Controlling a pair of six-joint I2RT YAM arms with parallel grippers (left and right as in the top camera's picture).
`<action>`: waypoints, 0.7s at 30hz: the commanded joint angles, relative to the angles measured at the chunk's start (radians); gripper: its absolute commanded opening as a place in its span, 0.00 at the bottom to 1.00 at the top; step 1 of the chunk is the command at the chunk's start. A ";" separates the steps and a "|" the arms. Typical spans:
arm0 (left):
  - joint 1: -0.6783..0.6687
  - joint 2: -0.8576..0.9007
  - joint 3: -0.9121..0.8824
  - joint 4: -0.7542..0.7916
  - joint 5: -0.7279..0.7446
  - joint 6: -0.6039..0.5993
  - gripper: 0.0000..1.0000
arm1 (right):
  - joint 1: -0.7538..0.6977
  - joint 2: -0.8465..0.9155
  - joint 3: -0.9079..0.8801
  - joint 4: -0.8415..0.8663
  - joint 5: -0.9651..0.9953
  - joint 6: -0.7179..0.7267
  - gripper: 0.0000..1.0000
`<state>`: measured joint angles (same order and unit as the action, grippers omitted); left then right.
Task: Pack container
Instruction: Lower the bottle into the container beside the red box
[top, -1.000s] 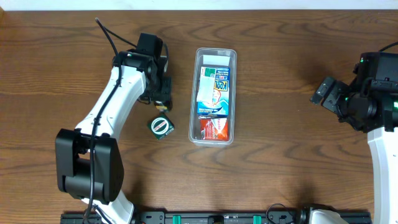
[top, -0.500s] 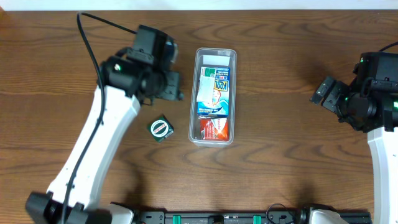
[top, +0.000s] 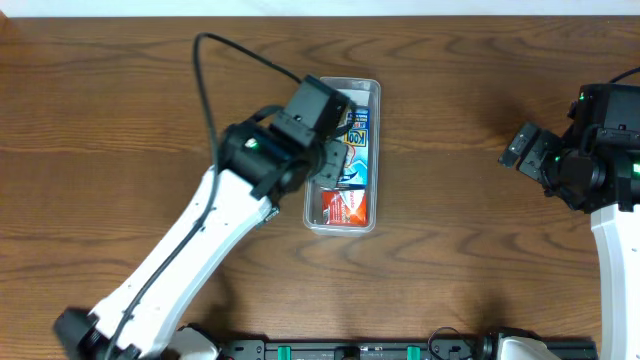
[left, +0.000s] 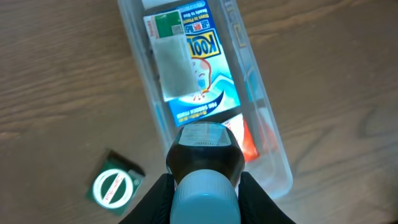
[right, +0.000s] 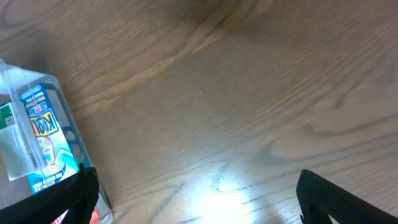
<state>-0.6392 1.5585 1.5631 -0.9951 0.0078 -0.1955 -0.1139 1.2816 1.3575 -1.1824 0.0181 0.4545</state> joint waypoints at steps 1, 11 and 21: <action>0.000 0.075 -0.014 0.034 -0.028 -0.040 0.15 | -0.010 -0.004 0.004 0.000 0.004 -0.011 0.99; 0.000 0.243 -0.014 0.102 -0.080 -0.072 0.16 | -0.010 -0.004 0.004 0.000 0.004 -0.011 0.99; 0.000 0.259 -0.014 0.011 -0.080 -0.174 0.16 | -0.010 -0.004 0.004 0.000 0.004 -0.011 0.99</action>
<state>-0.6399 1.8252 1.5486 -0.9653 -0.0528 -0.3222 -0.1139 1.2816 1.3575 -1.1820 0.0181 0.4545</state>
